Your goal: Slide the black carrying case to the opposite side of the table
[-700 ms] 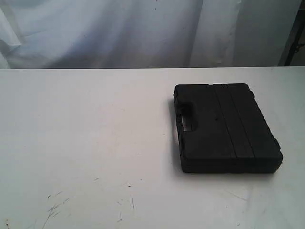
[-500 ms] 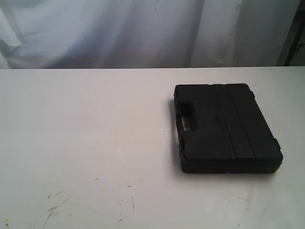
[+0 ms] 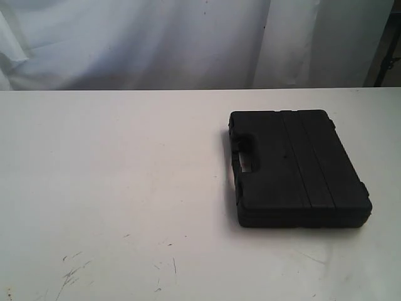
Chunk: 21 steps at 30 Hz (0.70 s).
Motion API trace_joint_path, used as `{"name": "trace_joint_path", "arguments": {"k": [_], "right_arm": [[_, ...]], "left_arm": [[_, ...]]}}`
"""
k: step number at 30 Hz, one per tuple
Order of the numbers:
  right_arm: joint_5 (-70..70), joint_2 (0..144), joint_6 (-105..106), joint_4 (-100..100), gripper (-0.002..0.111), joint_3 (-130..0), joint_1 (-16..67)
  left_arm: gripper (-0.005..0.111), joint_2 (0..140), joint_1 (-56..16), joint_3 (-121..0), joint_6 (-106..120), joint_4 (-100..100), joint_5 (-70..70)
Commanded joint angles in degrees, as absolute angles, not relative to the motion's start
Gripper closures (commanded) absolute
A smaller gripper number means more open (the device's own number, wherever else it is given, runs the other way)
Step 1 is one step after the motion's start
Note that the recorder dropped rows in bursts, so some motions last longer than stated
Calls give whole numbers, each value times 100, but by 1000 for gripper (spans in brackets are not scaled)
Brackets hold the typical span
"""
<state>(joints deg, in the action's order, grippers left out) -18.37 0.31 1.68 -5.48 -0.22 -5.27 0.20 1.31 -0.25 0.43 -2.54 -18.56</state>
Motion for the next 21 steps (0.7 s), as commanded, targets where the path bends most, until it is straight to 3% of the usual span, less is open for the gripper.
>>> {"name": "trace_joint_path", "arguments": {"k": [1, 9, 21], "right_arm": [[-2863, 0, 105, -556, 108, 0, -564], [-1957, 435, 82, -534, 108, -1383, -564], [0, 3310, 72, -536, 108, -4025, -564]], "left_arm": [[107, 0, 134, 0, 56, -221, -1821], [107, 0, 134, 0, 46, -221, -1821], [107, 0, 134, 0, 46, -221, -1821]]}}
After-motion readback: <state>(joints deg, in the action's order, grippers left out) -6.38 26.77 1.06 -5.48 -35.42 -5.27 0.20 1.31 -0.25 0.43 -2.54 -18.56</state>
